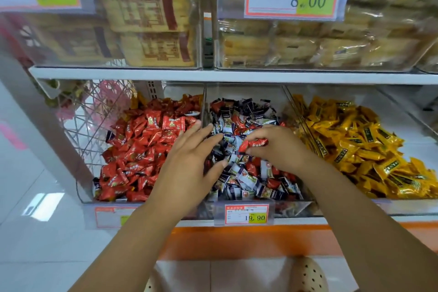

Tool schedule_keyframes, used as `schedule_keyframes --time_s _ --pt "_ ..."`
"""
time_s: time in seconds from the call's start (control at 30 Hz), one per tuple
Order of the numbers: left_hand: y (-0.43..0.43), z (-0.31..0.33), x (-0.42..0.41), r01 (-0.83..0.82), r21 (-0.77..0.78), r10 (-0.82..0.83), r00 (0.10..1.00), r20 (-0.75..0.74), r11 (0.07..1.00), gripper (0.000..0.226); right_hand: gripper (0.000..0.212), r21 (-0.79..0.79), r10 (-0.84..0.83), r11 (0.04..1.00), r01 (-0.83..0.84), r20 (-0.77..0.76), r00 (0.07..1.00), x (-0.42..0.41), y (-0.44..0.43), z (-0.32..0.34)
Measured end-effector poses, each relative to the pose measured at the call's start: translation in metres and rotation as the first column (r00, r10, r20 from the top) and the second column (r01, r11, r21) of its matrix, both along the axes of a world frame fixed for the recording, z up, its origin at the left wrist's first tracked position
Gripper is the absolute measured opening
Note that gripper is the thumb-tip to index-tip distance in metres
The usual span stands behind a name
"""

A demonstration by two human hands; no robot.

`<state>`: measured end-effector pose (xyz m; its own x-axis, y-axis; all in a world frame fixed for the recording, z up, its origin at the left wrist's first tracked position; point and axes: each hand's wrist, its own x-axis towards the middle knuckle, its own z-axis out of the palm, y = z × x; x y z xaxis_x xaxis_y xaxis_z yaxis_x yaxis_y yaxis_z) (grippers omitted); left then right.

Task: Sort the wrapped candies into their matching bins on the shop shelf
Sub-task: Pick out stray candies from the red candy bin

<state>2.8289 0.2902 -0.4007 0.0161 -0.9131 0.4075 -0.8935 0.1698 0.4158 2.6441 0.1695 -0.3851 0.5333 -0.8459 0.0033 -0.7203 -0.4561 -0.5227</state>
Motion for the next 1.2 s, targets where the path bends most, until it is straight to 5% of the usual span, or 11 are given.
schedule_keyframes --time_s 0.17,0.3,0.6,0.77,0.93,1.07,1.2 --pt "-0.001 0.006 -0.003 -0.049 -0.115 0.053 0.998 0.038 0.992 0.061 0.033 0.302 -0.090 0.953 -0.008 0.311 0.946 0.005 0.014 0.019" --pt "0.001 0.009 -0.007 -0.054 -0.109 0.033 0.982 -0.185 0.993 0.055 0.016 0.394 -0.016 0.907 -0.145 0.379 0.925 0.014 0.026 0.028" --pt "0.013 0.024 0.021 -0.150 -0.086 0.091 0.872 -0.481 0.985 0.021 0.013 0.398 0.044 0.886 -0.240 0.442 0.896 0.054 0.038 0.040" --pt "0.018 0.025 0.072 -0.429 -0.170 0.329 0.846 -0.419 0.887 0.018 0.017 0.212 -0.017 0.971 -0.112 0.528 0.849 0.099 0.028 0.036" --pt "0.012 0.012 0.106 -0.488 -0.146 0.435 0.853 -0.288 0.860 0.029 0.041 -0.240 0.258 0.949 -0.205 0.219 0.941 0.156 0.015 0.027" --pt "0.006 -0.009 0.100 -0.308 0.059 0.311 0.949 -0.054 0.950 0.058 0.065 -0.249 0.295 0.879 -0.407 -0.388 0.873 0.173 0.011 0.015" --pt "0.004 -0.018 0.098 -0.362 0.157 0.350 0.931 0.103 0.919 0.063 0.064 -0.134 0.245 0.912 -0.387 -0.579 0.778 0.185 0.012 0.011"
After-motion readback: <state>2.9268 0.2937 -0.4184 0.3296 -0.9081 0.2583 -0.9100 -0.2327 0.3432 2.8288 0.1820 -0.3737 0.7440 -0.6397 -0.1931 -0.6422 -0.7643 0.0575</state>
